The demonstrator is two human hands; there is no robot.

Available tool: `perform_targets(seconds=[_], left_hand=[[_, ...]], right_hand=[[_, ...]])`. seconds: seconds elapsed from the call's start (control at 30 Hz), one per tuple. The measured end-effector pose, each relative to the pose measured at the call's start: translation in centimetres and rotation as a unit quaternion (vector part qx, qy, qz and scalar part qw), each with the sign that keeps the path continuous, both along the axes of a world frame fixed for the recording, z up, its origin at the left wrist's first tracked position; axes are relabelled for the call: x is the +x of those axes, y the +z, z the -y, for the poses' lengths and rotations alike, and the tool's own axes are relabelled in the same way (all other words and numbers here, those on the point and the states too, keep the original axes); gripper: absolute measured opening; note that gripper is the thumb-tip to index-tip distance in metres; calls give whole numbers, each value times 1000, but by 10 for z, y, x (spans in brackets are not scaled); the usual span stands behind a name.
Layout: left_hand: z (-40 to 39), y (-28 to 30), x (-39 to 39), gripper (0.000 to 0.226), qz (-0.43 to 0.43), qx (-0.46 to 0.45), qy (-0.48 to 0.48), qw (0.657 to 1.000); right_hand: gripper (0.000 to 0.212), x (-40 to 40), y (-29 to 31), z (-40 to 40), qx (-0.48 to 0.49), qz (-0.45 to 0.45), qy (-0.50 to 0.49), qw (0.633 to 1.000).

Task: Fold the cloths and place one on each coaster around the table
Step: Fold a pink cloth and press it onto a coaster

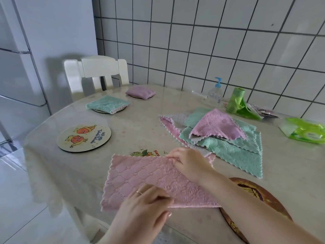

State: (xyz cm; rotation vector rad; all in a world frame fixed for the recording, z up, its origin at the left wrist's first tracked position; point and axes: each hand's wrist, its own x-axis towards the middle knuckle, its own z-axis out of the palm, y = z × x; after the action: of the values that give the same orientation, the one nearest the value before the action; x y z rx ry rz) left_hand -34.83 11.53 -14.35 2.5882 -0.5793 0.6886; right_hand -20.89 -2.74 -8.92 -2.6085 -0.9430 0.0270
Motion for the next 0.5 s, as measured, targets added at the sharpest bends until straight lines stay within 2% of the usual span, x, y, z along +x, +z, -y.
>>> perform_targets(seconds=[0.23, 0.33, 0.43, 0.5], left_hand=[[-1, -1, 3, 13, 9, -40, 10, 999], [-2, -1, 5, 12, 21, -49, 10, 999], [-1, -1, 7, 11, 19, -49, 14, 999], [0, 0, 7, 10, 24, -53, 18, 998]], right_hand=[[19, 33, 10, -30, -76, -60, -5, 995], [20, 31, 12, -29, -88, -74, 16, 993], [20, 26, 10, -28, -93, -58, 35, 993], [12, 24, 10, -27, -85, -34, 46, 995]])
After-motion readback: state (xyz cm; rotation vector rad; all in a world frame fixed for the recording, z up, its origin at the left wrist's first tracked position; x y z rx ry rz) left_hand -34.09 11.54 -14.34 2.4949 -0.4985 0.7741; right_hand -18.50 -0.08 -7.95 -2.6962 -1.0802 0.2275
